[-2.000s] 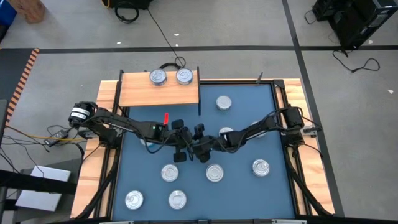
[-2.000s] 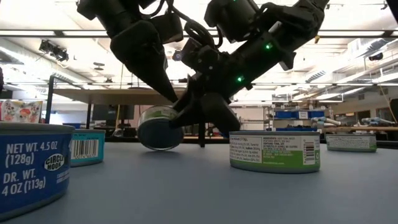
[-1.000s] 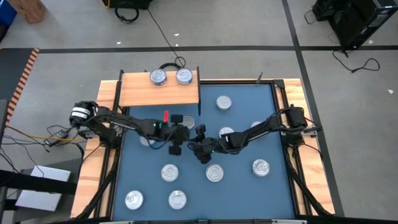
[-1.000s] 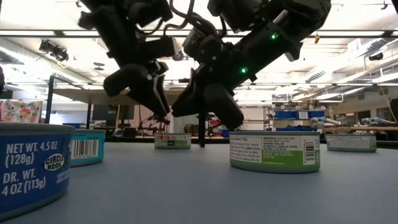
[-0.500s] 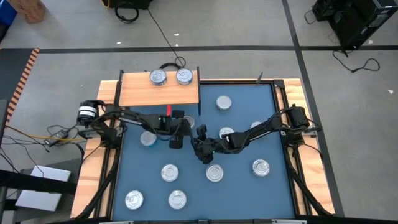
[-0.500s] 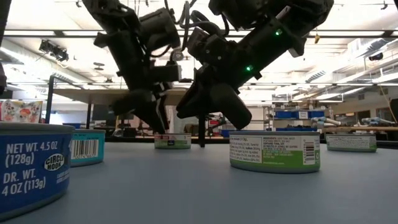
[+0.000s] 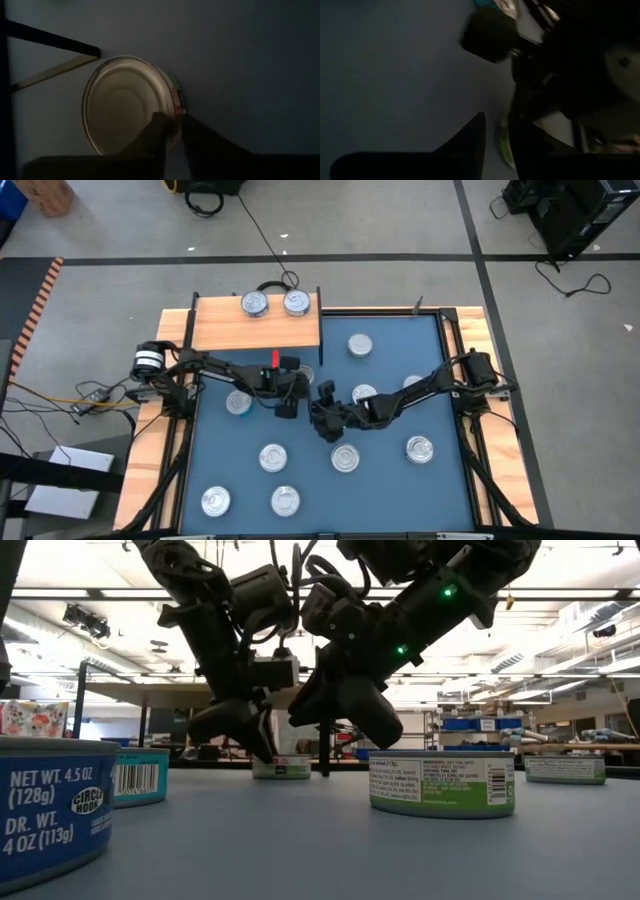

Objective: Stack canned seafood by type on shelf
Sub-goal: Put the green white tuna can on the shelf

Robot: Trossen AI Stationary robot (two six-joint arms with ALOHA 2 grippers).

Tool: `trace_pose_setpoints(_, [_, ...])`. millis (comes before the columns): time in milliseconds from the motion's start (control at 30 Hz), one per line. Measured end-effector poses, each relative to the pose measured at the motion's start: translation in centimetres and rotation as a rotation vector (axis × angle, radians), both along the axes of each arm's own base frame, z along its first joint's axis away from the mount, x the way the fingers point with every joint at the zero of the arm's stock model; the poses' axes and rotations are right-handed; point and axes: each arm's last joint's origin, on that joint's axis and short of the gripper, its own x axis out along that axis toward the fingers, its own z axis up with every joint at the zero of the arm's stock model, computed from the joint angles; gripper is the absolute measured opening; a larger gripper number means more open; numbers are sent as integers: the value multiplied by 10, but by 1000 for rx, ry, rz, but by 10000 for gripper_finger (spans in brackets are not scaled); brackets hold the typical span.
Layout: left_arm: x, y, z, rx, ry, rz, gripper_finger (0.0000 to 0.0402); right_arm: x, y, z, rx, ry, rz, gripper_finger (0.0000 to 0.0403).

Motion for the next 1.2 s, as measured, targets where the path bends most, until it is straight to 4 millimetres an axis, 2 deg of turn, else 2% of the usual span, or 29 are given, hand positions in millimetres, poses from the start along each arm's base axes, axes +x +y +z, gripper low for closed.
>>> trace_pose_setpoints(100, [-1, -1, 2, -13, -10, -3, 10, -1, 2, 1, -54, -15, -66, 97])
trace_pose_setpoints(333, [4, -5, 10, -74, -20, 20, 2, -4, 6, 0, -87, -3, -99, 132])
trace_pose_setpoints(467, [7, -9, 17, -129, -28, 41, 2, -7, 7, -4, -48, 39, -87, 161])
trace_pose_setpoints(633, [6, -10, 32, -174, -76, 87, 1, -7, 0, -7, 45, 46, -102, 195])
trace_pose_setpoints(867, [0, -10, 56, -213, -176, 131, 1, -4, -11, -4, 19, 33, -101, 236])
trace_pose_setpoints(1200, [-2, -11, 65, -250, -219, 131, 0, 4, -35, 1, -16, -10, -111, 259])
